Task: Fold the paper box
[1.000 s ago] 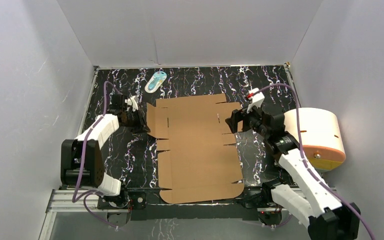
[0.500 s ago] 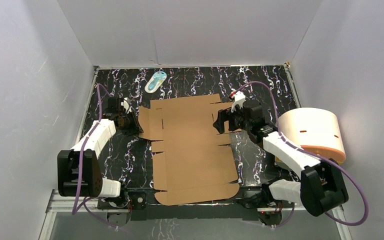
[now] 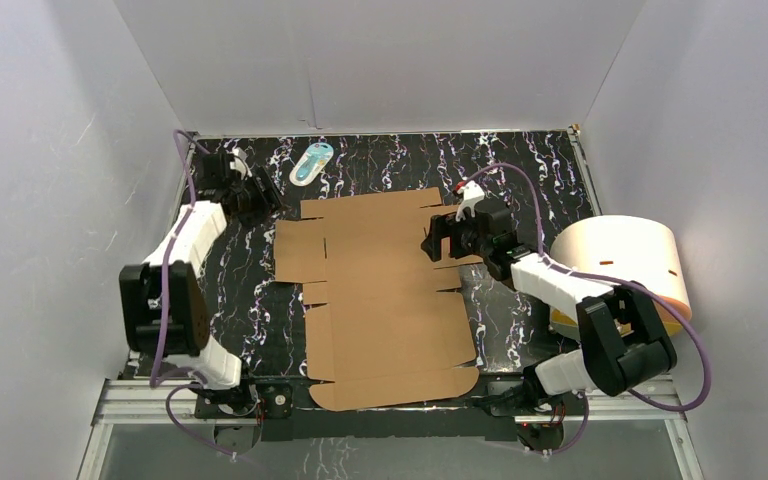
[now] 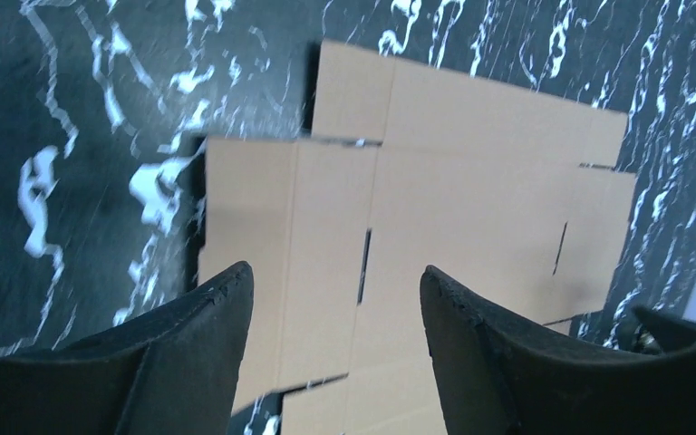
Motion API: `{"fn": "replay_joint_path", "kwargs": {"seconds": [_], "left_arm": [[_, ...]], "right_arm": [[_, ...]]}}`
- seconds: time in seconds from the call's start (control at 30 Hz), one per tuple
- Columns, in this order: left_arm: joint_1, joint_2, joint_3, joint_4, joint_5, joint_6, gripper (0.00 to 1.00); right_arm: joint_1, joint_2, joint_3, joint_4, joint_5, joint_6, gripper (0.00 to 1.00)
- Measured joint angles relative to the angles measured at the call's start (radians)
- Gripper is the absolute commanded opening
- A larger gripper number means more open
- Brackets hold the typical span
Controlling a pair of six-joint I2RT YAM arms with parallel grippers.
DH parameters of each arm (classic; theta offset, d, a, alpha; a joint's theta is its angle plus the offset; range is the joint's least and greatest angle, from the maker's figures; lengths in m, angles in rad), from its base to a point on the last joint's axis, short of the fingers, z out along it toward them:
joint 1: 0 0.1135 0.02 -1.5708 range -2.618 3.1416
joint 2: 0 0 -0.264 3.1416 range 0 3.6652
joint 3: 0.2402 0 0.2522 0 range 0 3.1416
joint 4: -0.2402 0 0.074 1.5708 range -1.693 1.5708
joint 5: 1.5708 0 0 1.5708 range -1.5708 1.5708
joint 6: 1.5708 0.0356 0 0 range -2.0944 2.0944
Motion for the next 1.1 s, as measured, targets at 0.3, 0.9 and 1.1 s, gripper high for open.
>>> {"fn": "replay_joint_path", "kwargs": {"seconds": [0.3, 0.9, 1.1], "left_arm": [[0.006, 0.375, 0.209, 0.049, 0.103, -0.049, 0.68], [0.003, 0.594, 0.387, 0.057, 0.179, -0.054, 0.69], [-0.006, 0.606, 0.400, 0.060, 0.192, -0.055, 0.65]], "right_arm": [[0.000, 0.050, -0.001, 0.049, -0.001, 0.014, 0.99], [0.000, 0.161, -0.002, 0.084, -0.021, 0.023, 0.99], [0.000, 0.188, -0.002, 0.083, -0.013, 0.023, 0.99]]}}
